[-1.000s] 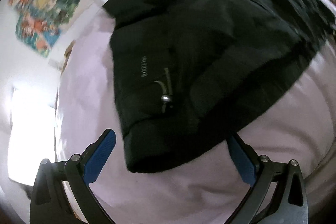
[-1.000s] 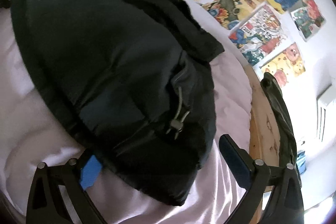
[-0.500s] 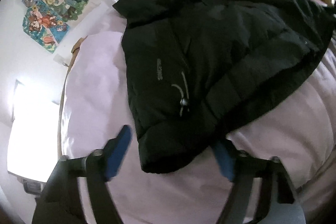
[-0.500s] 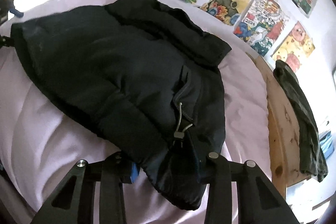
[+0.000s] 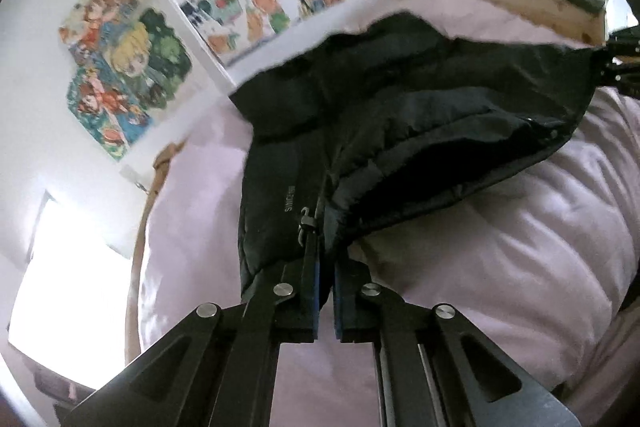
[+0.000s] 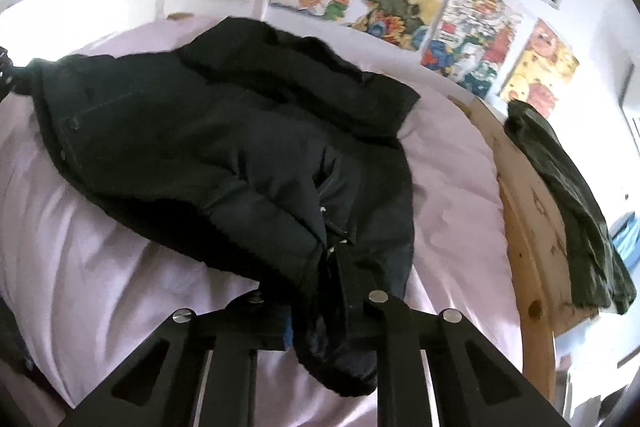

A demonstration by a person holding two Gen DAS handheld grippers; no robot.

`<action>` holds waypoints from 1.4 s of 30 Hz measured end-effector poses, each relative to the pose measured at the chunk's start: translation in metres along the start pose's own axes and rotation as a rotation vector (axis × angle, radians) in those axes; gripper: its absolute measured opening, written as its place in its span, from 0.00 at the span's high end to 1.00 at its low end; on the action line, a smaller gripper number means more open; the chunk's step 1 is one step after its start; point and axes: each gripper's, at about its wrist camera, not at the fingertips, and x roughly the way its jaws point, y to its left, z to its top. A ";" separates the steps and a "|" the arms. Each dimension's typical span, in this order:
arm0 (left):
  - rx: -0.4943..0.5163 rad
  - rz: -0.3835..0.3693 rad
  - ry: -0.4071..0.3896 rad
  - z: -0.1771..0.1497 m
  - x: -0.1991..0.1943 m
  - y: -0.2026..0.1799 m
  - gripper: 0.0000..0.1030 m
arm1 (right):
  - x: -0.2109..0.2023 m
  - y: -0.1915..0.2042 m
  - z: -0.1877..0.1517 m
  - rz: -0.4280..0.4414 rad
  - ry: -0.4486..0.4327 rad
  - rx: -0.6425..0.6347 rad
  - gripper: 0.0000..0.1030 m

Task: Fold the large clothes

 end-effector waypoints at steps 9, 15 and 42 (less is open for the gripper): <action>-0.041 0.017 -0.187 0.001 -0.066 -0.005 0.97 | -0.054 -0.010 -0.001 0.010 -0.053 0.011 0.94; -0.110 0.030 -0.300 0.009 -0.092 0.007 0.97 | -0.082 -0.011 -0.002 0.032 -0.086 0.027 0.94; -0.420 0.083 -0.213 0.165 -0.026 0.121 0.97 | -0.018 -0.088 0.192 -0.038 -0.211 0.103 0.94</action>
